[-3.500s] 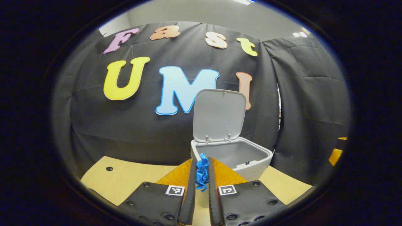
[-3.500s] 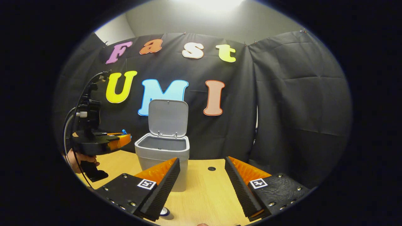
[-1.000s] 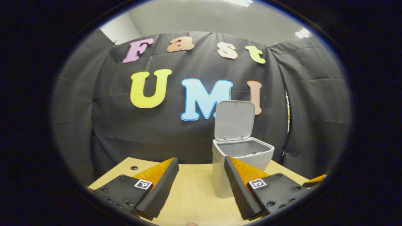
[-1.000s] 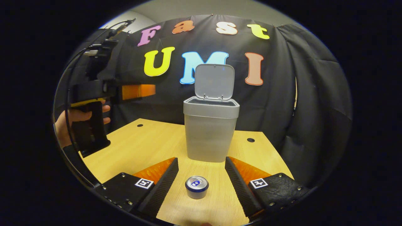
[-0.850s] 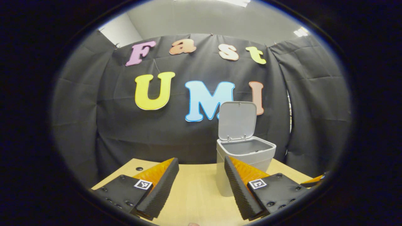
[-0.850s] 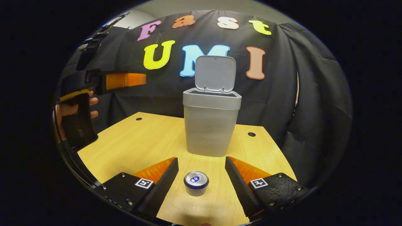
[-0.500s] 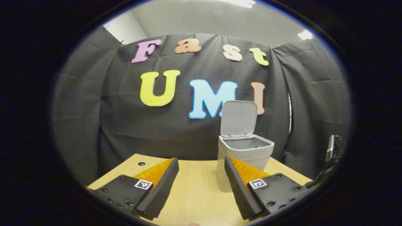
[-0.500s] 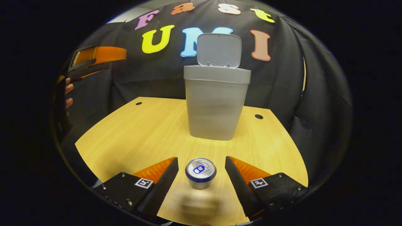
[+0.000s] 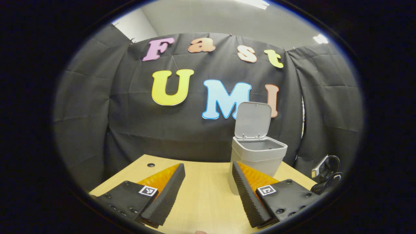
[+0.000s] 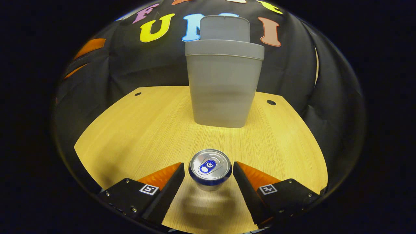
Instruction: Press the lid of the desktop garbage bin to open it, pick up the crumpled paper on the desktop and throw it into the bin, then pick up the pop can on the desktop and drop it into the bin, and finally close the garbage bin lid.
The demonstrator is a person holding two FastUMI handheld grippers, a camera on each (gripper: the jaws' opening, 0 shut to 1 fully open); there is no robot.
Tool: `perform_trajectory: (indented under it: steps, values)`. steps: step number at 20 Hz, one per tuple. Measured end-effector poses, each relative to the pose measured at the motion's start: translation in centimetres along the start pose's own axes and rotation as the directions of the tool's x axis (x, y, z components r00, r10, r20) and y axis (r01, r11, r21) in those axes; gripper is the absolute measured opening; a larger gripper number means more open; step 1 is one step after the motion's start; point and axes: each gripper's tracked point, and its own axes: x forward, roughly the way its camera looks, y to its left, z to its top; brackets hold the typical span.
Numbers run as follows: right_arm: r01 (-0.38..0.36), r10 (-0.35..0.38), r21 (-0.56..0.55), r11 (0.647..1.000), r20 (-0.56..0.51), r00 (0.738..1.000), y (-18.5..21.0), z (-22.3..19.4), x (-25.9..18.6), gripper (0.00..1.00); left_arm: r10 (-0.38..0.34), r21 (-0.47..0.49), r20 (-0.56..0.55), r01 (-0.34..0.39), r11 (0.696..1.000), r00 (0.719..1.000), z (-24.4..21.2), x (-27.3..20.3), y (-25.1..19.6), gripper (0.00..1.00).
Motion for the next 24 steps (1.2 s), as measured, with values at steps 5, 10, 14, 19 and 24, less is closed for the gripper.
perform_trajectory:
  steps: [5,10,14,19,24]
  values:
    - [0.013,-0.014,-0.013,1.000,-0.015,1.000,-0.2,-0.1,0.4,0.85,-0.010,0.020,0.007,0.010,1.000,1.000,0.1,0.0,-0.1,0.94]
    - [0.016,-0.015,-0.018,1.000,0.029,0.999,-0.1,1.5,-1.0,0.84,-0.018,0.014,-0.004,0.018,1.000,1.000,-0.7,0.0,-0.1,0.97]
    - [0.008,-0.009,0.004,1.000,0.122,0.992,-0.3,5.9,-3.4,0.84,-0.016,0.010,-0.008,0.016,1.000,1.000,-1.1,0.1,0.0,0.96]
    - [-0.007,0.008,-0.004,1.000,0.290,0.957,-0.5,13.9,-6.8,0.84,-0.015,-0.002,0.008,0.015,1.000,1.000,-0.8,-0.2,-0.1,0.94]
    - [-0.010,0.016,-0.015,1.000,0.461,0.887,-0.8,21.9,-8.9,0.84,-0.011,-0.017,0.015,0.011,1.000,1.000,-0.6,-0.1,0.0,0.94]
